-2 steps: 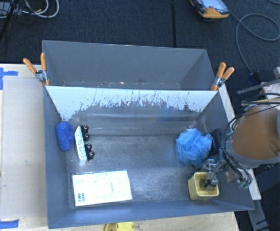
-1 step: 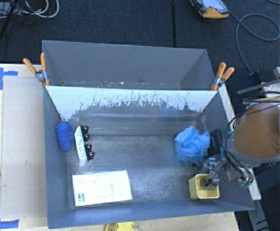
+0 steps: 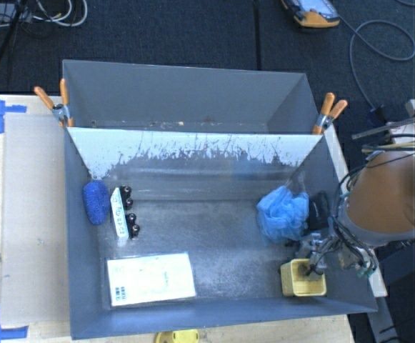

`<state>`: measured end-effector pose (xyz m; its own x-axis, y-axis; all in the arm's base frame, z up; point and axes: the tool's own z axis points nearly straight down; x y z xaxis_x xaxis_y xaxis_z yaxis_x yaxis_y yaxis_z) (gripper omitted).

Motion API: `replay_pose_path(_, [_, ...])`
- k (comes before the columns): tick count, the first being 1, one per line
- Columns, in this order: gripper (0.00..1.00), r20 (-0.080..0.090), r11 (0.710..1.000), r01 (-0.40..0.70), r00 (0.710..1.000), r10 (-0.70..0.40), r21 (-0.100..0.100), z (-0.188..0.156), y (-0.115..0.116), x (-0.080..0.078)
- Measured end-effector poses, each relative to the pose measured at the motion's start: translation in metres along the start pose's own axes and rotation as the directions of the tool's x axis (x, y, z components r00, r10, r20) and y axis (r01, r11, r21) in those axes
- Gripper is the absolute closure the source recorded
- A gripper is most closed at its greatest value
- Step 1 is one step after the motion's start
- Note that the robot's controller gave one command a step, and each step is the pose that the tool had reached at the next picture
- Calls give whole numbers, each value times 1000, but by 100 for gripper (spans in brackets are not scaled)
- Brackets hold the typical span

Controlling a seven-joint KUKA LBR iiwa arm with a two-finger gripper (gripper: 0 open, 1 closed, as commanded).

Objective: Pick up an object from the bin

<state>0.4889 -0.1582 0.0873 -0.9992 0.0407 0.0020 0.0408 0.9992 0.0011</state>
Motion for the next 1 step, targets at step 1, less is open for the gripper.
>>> replay_pose_path(1, [100,-1,1000,1,1000,-1,0,-9,0,0])
